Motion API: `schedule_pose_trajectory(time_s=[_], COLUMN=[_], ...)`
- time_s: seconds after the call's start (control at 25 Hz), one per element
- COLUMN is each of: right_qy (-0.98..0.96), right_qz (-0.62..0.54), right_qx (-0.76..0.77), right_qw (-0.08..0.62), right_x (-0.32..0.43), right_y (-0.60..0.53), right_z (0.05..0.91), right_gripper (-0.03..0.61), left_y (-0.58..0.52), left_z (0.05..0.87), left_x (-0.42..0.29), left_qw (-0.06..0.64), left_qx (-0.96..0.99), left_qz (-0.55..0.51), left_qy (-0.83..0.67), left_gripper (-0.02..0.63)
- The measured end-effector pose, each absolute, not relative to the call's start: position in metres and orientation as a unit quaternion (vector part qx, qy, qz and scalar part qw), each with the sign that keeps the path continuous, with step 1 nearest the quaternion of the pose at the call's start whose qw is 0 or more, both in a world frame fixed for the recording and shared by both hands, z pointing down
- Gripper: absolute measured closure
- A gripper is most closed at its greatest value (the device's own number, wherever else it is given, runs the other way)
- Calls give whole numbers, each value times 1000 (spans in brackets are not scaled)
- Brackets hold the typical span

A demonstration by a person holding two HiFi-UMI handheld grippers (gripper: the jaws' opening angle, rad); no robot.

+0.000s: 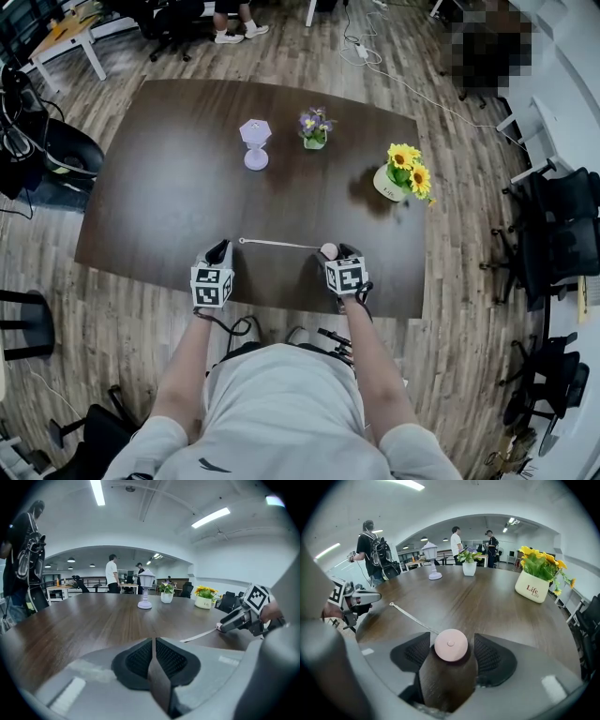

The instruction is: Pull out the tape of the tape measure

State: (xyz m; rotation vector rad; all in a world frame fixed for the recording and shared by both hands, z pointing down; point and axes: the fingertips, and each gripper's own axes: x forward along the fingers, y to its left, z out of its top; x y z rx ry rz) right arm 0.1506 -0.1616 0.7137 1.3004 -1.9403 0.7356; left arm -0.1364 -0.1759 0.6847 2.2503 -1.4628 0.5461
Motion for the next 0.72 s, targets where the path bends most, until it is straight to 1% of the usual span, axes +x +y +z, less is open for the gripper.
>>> schedule_pose_trajectory(time_s=[0.08,0.16,0.28,0.4,0.56,0.64,0.68,0.72], right_qy=[-752,-758,-772,-788,-809,-818,-820,-821], right_qz=[277,268,257,255,243,223,211,199], right_qx=[498,500,508,516,527,530,532,535], right_qw=[330,320,283,218,95,35,12,-4], right_x=[149,149,148,148,151,154,156,158], right_y=[-162,-162,-164,-166,-167,-163,-159,-154], right_z=[708,699,678,650,592,555,537,522], right_gripper=[284,282,284,305,330,357,446,506], left_y=[-175,-174,-178,-182,-186,-185,-183,-181], left_z=[679,669,646,615,568,544,532,522], left_x=[-137,-137,-137,-134,-131,-129,-128,-127], left_qw=[197,190,175,150,110,89,78,68], left_qx=[807,810,817,826,838,843,845,847], left_qz=[189,180,158,129,91,71,62,55], left_qy=[-524,-524,-527,-527,-526,-526,-526,-525], left_gripper=[585,584,585,585,585,585,586,584])
